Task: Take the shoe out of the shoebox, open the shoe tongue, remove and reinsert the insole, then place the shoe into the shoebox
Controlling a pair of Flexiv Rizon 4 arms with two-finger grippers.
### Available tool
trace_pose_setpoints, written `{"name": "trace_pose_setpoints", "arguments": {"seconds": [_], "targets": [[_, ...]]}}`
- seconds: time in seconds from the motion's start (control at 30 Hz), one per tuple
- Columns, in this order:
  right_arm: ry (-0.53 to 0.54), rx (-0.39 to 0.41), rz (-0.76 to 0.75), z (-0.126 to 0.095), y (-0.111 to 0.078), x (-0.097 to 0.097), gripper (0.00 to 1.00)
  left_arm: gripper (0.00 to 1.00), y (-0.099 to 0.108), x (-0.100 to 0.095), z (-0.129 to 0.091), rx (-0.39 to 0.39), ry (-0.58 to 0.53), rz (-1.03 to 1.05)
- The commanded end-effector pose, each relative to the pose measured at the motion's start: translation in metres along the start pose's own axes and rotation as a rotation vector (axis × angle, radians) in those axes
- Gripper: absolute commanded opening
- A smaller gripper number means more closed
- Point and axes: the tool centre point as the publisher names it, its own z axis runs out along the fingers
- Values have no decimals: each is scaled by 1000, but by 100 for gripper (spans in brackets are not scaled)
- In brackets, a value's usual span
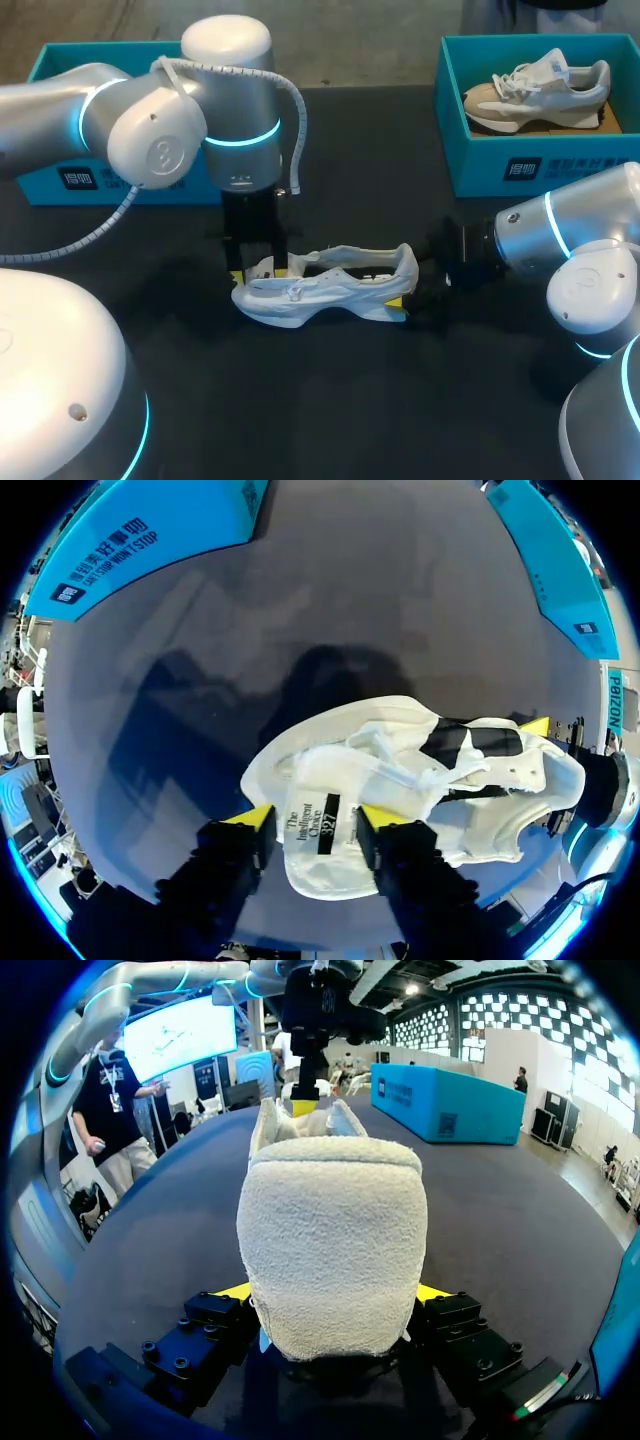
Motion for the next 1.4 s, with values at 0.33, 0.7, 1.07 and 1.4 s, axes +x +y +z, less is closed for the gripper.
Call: {"name": "trace_pose_setpoints", "arguments": {"seconds": [0.33, 0.7, 1.07, 1.4], "targets": [[-1, 1, 0, 1, -3, -2, 0, 100, 6, 12, -46, 103, 55, 104], [-1, 1, 0, 1, -3, -2, 0, 100, -6, 38, -87, 218, 104, 501], [-1, 1, 0, 1, -3, -2, 0, 100, -17, 55, -114, 178, 30, 1289], [-1, 1, 0, 1, -3, -2, 0, 0, -26, 71, -116, 193, 8, 1294]]}}
